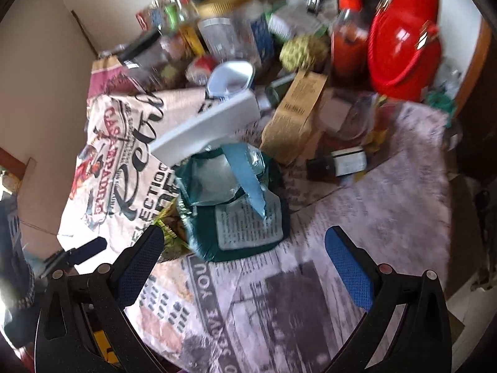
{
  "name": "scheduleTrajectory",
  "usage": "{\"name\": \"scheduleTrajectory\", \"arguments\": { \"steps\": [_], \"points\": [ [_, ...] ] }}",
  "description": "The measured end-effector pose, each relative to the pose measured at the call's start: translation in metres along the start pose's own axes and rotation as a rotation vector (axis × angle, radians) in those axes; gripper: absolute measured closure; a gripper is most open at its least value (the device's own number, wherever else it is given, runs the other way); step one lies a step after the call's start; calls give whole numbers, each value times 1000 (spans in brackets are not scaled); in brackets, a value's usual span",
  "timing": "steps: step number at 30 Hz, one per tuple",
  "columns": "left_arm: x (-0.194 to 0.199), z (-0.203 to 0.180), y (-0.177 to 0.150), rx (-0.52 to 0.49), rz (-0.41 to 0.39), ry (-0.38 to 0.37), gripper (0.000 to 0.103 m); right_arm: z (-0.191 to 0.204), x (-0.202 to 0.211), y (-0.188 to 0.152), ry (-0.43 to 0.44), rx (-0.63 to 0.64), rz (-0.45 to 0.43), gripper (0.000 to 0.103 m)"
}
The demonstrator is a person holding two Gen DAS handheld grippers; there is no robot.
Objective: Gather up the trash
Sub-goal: 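Close the left tool on the foil ball while the right tool grasps the green bag, then carry the foil ball and green bag down over the white bucket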
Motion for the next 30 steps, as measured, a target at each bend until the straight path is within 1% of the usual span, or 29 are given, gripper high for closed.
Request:
{"name": "scheduleTrajectory", "arguments": {
  "steps": [4, 7, 8, 9, 10, 11, 12, 14, 16, 17, 19, 20, 22, 23, 25, 28, 30],
  "points": [
    [-22, 4, -1, 39, 35, 9, 17, -13, -28, 3, 15, -15, 45, 0],
    [-37, 4, -2, 61, 65, 9, 24, -21, -46, 4, 74, -59, 68, 0],
    [-40, 5, -2, 71, 71, 6, 28, -23, -51, 3, 104, -82, 76, 0],
    [-44, 5, -2, 84, 78, 0, 33, -24, -56, 3, 133, -101, 85, 1],
    [-46, 6, -2, 90, 78, -8, 36, -24, -58, 3, 146, -109, 88, 6],
    [-46, 5, -2, 93, 76, -22, 41, -24, -61, 3, 174, -112, 87, 8],
    [-46, 5, -2, 96, 72, -33, 44, -22, -63, 3, 182, -110, 91, 10],
    [-46, 3, -3, 90, 66, -32, 45, -22, -62, 6, 168, -84, 68, 18],
    [-46, 2, -3, 76, 63, -29, 46, -18, -63, 7, 173, -59, 69, 36],
    [-45, 2, -3, 68, 61, -28, 47, -17, -62, 7, 166, -53, 66, 40],
    [-48, -1, -1, 55, 61, -21, 49, -15, -61, 7, 150, -26, 55, 53],
    [-47, -1, -1, 47, 60, -15, 49, -13, -60, 7, 146, -17, 53, 55],
    [-44, 0, 0, 36, 51, -3, 50, -8, -59, 6, 153, 4, 46, 66],
    [-41, 1, -1, 32, 45, 1, 50, -4, -58, 5, 158, 20, 40, 84],
    [-35, 5, -1, 17, 37, 20, 50, 2, -55, 3, 144, 39, 43, 87],
    [-27, 11, -1, -12, 25, 48, 50, 10, -46, 1, 116, 51, 17, 90],
    [-20, 16, -1, -21, 12, 47, 50, 14, -37, -2, 100, 44, -5, 91]
  ]
}}
Point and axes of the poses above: each gripper's, at about its wrist camera, not at the fingertips, and x roughly against the way its jaws point, z to its left, y to its top, the point moved 4 cm from there along -x, roughly the way its jaws point, and after that the axes turned 15 degrees about x, right-handed, at the moved point
